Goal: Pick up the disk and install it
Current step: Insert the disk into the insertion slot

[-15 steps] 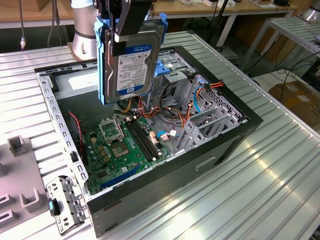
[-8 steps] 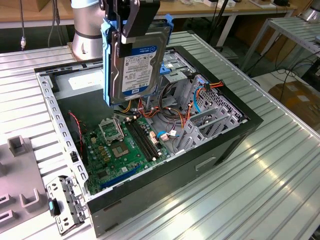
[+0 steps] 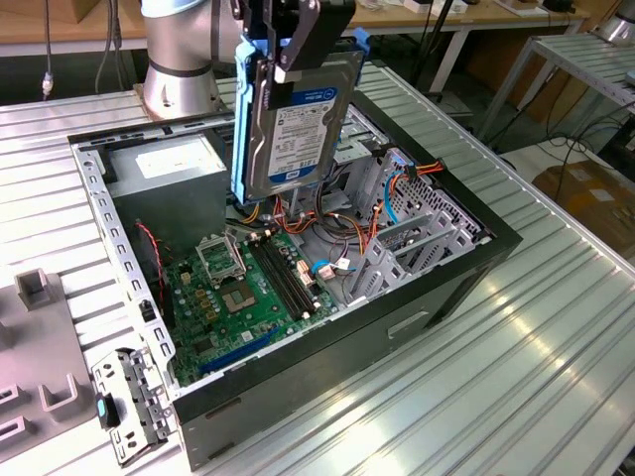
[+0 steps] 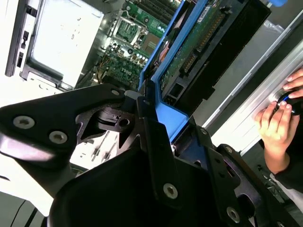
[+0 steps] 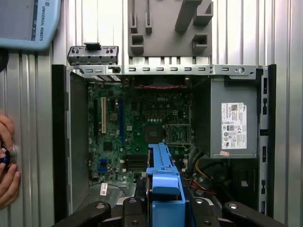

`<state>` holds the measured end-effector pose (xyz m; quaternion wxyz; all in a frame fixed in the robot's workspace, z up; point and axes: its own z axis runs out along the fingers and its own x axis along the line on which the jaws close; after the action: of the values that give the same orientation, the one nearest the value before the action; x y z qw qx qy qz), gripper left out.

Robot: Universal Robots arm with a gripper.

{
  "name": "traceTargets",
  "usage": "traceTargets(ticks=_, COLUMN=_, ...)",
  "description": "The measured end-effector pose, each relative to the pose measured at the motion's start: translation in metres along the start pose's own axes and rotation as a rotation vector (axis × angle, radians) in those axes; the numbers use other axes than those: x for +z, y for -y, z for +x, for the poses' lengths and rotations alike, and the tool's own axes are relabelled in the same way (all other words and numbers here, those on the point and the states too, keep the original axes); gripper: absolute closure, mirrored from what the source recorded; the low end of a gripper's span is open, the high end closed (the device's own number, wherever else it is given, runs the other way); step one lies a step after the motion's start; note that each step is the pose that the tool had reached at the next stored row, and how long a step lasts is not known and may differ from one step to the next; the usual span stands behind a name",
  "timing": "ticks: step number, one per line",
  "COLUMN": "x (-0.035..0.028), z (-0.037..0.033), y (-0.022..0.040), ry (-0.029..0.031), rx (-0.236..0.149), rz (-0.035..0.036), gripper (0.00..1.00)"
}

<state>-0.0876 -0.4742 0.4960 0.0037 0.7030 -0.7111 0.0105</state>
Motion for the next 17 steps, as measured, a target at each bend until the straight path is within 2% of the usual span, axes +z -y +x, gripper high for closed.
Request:
traceTargets(ticks=4, x=0.0002, z=0.0, y=0.0083, ry=-0.0001, rx=0.0, rz=0.0, gripper=0.63)
traceTargets(ticks=10, x=0.0004, z=0.0022, y=0.0093, ry=-0.0007, rx=0.0, rz=0.0, gripper=0.63)
traceTargets(ticks=17, x=0.0006, z=0.0116, y=0.0094, ry=-0.0007, rx=0.0, rz=0.0, gripper=0.63)
